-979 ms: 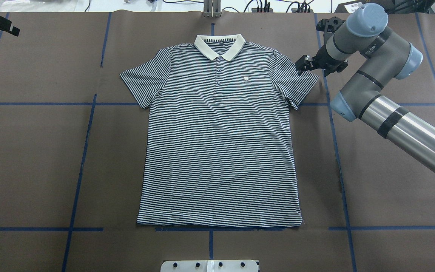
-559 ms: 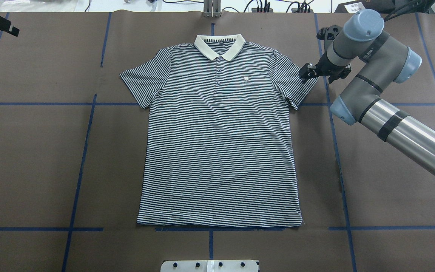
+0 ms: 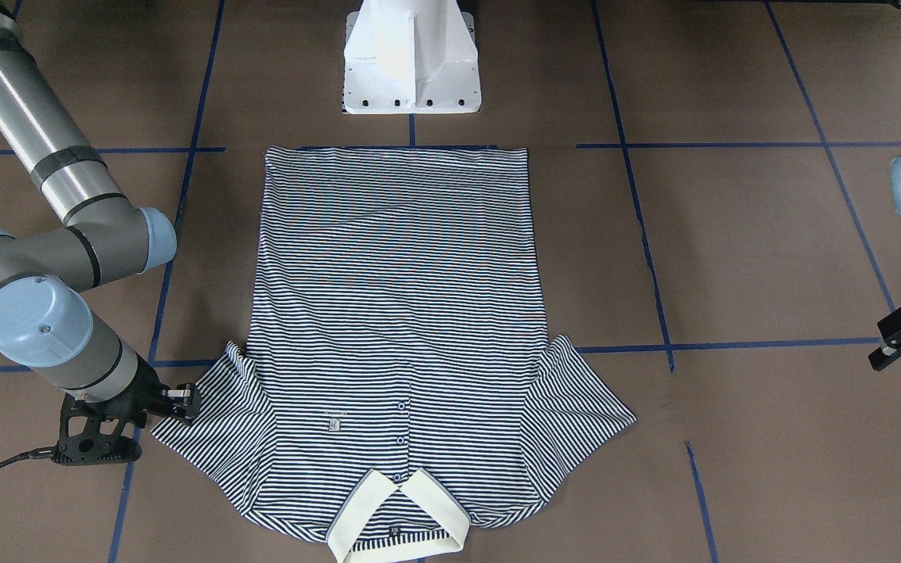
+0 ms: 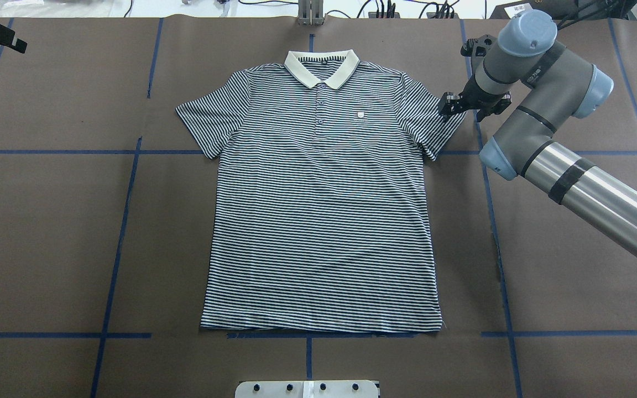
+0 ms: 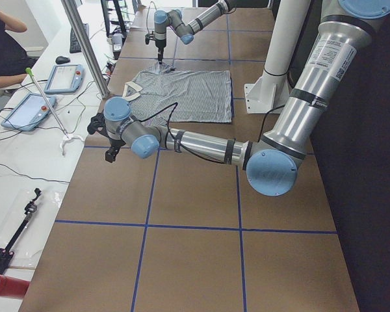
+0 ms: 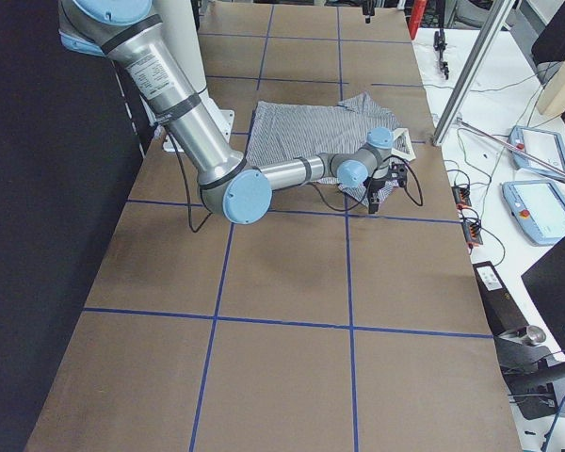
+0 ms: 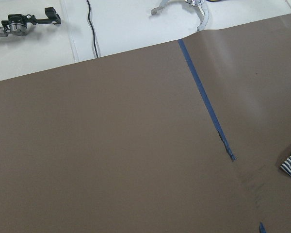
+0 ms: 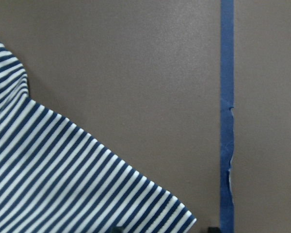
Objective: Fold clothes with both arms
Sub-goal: 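Move the right gripper to the sleeve nearest it and grasp it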
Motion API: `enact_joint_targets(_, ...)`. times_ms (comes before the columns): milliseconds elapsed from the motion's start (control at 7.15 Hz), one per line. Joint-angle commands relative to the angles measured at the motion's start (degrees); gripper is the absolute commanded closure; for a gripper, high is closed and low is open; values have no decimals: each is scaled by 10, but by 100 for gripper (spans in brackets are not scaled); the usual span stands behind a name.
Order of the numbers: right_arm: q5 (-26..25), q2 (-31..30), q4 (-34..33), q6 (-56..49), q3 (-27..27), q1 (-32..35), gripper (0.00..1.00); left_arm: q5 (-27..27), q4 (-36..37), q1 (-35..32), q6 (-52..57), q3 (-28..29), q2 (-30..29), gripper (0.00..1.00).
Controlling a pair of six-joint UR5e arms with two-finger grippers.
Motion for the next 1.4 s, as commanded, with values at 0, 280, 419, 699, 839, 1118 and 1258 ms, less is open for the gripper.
enact_joint_targets(0, 0, -1, 0, -7, -4, 1, 85, 0, 0, 0, 0, -1, 0, 0)
enact_joint_targets(280, 2, 1, 5, -27, -2, 9, 100, 0, 0, -1, 0, 0, 0, 0)
enact_joint_targets(419, 1, 3, 9, -24, 2, 9, 100, 0, 0, -1, 0, 0, 0, 0)
enact_joint_targets(699, 6, 11, 5, -23, 41, 9, 100, -1, 0, -2, -1, -1, 0, 0)
enact_joint_targets(839, 6, 11, 2, -23, 65, 3, 100, -1, 0, -5, 0, 0, -1, 0)
enact_joint_targets(1118, 0, 21, 2, -21, 113, -53, 100, -1, 1, -5, 0, 0, -1, 0)
enact_joint_targets(1258, -33, 52, 1, -15, 99, -62, 100, -1, 1, -5, 0, 0, 0, 0)
